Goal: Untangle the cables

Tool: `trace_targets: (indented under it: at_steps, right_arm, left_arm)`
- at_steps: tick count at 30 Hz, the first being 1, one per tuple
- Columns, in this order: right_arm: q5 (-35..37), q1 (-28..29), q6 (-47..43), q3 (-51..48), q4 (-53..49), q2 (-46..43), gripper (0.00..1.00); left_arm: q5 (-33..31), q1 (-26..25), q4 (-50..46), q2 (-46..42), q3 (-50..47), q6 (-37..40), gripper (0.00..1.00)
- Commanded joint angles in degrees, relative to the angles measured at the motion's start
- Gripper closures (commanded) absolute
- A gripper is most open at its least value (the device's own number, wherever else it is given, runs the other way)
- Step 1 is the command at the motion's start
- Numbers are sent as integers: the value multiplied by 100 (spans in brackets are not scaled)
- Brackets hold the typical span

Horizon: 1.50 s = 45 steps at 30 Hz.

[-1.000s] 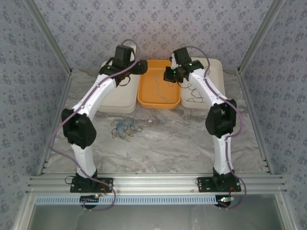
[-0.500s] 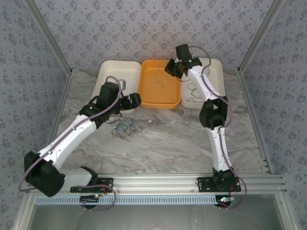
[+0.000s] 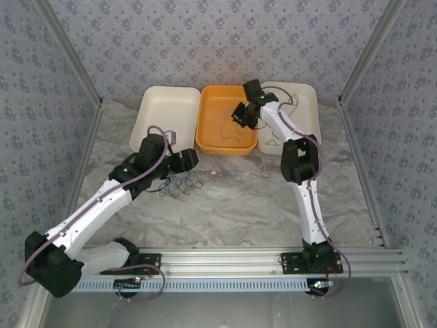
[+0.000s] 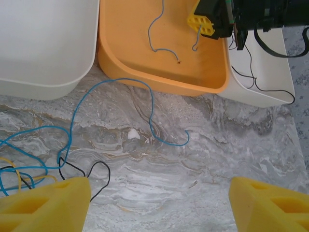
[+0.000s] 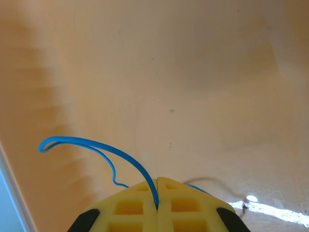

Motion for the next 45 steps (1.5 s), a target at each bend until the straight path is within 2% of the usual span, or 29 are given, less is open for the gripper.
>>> trace_targets:
  at_steps: [1,3,6,8,13,17,20,23,27,31,34,38,41,45]
  right_arm:
    - [113,-74,51,288,-132,-119,93]
    - [131,-117,-43,457,-31,-95,88]
    - [119,-152,-249,828,-43,3,68]
    - [148,-155,-377,1092,-167,28,61]
    - [298,-65,-758,1098,-162,-384,56]
    - [522,70,-1051,759,-161,-936,58]
    - [848,286,-1199,-283,279,-1814,60]
    - [1132,581,-1198,-1845,1009,-2902,60]
    - [1468,1065,-1195,-3882,1966,-4372,60]
    - [1759,1686,-1099,-5546,2521,-5449,60]
    - [2318,2183,-1129,-6341,2446,-5789,60]
    - [2599,2220,-817,-7054,2078,-5735,60]
    - [2261,2049,-397,-7472,2300,-5524,59]
    - [2102,2097,-73,-7610,2873,-5023,56]
  left_arm:
    - [-35,-66,-92,-164,-65,-65,25]
    - [-63,-82,-137,-225,-82,-71,25]
    - [-103,-97,-220,-304,-121,-77,25]
    - [-111,-100,-263,-358,-163,-82,25]
    - [-219,-100,-333,-482,-331,-237,26]
    - [-348,-103,-504,-444,-430,-422,29]
    - [-574,-100,-652,-513,-578,-641,32]
    - [-764,-79,-733,-588,-776,-845,34]
    - [-763,-18,-727,-623,-1003,-1078,36]
    - [-780,79,-714,-732,-1282,-1251,39]
    - [-842,168,-735,-867,-1495,-1351,41]
    - [-862,247,-692,-1001,-1718,-1414,39]
    - [-731,251,-404,-897,-1875,-1429,36]
    - [-592,248,-97,-511,-1915,-1427,35]
